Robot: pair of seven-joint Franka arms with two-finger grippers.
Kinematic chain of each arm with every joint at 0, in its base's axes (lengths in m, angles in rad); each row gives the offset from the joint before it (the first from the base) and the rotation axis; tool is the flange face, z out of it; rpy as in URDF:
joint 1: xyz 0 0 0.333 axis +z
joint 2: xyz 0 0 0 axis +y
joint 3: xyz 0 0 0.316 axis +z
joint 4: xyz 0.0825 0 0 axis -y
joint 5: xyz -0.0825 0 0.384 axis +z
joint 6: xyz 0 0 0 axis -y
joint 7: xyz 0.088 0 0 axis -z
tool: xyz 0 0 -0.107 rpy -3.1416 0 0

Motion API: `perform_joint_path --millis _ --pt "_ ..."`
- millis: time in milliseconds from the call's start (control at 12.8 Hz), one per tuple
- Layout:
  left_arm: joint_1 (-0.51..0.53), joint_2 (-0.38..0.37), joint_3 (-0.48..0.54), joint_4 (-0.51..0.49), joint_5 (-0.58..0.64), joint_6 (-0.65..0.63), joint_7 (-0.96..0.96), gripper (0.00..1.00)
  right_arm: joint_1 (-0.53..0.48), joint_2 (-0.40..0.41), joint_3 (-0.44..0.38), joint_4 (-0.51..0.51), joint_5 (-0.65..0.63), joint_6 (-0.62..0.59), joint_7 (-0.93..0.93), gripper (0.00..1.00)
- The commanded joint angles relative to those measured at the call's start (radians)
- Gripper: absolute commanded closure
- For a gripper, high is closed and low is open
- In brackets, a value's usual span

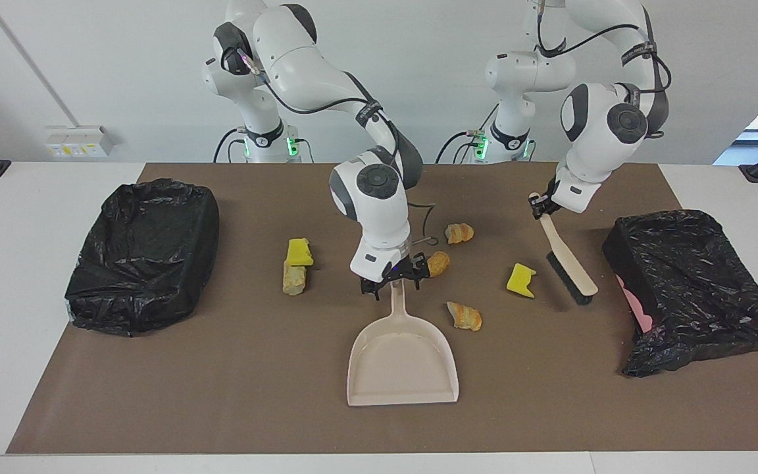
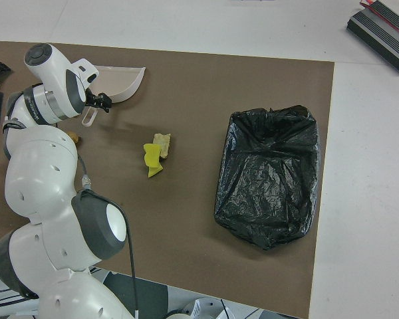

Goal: Sweep and dump trash in bin

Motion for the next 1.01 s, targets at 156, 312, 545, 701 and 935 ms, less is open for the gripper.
perform_joint_path --millis 156,312,545,701,935 --pt "-0.011 -0.013 -0.006 -0.045 -0.001 -0.002 0.159 1.00 -0.020 -0.003 0.007 0.021 0.002 -0.028 0.021 0.15" --pt "-0.040 -0.008 -0.006 -0.060 -0.003 -0.011 0.196 1.00 -0.020 -0.003 0.007 0.015 0.011 -0.008 0.020 0.27" --pt "-0.124 -0.008 -0.007 -0.071 -0.003 -0.019 0.201 1.00 -0.010 -0.003 0.007 0.009 0.011 -0.005 0.024 0.28" --pt "-0.156 -0.010 -0.009 -0.068 -0.027 -0.034 0.186 1.00 -0.022 -0.003 0.007 0.009 0.008 -0.005 0.021 0.52" --pt "-0.202 -0.007 -0.012 -0.057 -0.095 -0.043 0.172 1.00 -0.016 -0.003 0.007 0.009 0.007 -0.008 0.026 1.00"
